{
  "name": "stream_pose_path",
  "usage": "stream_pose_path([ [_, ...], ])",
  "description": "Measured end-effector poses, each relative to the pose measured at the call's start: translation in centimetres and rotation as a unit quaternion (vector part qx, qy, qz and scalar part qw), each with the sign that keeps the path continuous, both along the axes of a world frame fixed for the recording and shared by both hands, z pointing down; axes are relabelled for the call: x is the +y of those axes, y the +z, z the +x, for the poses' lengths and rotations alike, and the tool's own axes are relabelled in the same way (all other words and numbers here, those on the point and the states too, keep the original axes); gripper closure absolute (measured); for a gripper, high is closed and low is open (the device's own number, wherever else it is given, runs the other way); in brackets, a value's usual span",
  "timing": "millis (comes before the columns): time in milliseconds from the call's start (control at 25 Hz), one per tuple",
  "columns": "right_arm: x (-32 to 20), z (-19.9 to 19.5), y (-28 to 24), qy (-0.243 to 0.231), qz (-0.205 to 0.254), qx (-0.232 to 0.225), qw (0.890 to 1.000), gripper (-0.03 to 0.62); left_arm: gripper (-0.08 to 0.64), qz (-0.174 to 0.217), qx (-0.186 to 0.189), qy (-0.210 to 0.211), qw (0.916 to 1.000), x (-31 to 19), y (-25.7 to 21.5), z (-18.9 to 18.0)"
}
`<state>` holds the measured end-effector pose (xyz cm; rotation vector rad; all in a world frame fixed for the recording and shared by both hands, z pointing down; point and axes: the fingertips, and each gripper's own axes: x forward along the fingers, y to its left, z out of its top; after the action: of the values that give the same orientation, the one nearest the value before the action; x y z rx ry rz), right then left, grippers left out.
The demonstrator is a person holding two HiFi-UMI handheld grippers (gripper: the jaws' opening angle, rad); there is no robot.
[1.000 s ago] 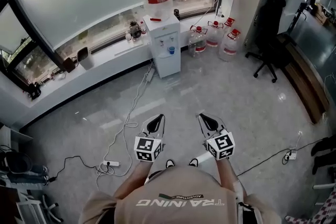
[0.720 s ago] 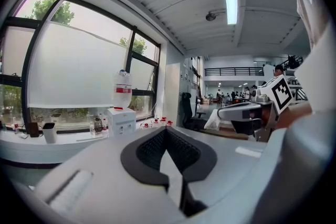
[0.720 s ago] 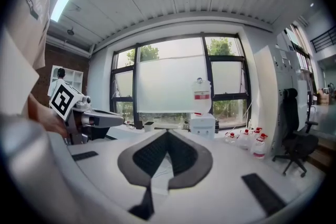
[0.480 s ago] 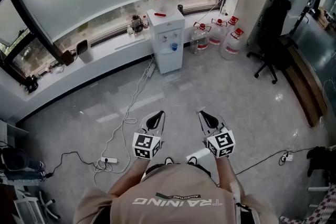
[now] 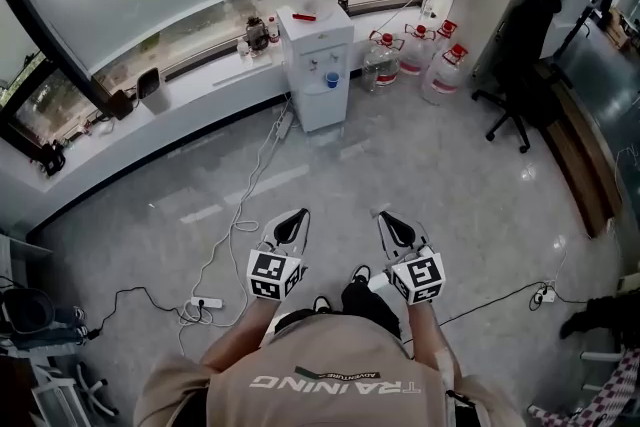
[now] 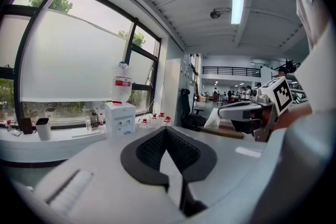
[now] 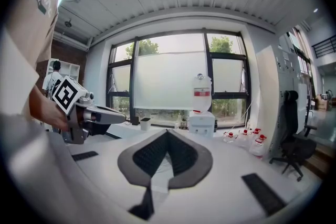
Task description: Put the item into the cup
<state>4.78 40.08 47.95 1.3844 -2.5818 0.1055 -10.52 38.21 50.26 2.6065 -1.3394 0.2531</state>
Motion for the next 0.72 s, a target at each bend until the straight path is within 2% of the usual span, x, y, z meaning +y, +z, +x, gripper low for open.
stream_pose_path([
  [160, -2.9, 1.0, 0.4, -0.003, 0.004, 0.01, 1.0, 0.581, 0.552, -0.002, -0.001, -0.006, 1.0, -3.0, 0.3, 0.9],
  [440, -10.2, 3.9, 0.2, -0.022, 0.011, 0.003, 1.0, 0.581, 0.552, 0.01, -0.005, -0.024, 0.9996, -9.7, -1.1, 4.1],
  [720, -16.3, 6.1, 1.2, -0.074, -0.004, 0.022, 0.997, 0.581, 0.552, 0.004, 0.005, -0.052, 0.9986, -15.0, -1.6, 7.6],
])
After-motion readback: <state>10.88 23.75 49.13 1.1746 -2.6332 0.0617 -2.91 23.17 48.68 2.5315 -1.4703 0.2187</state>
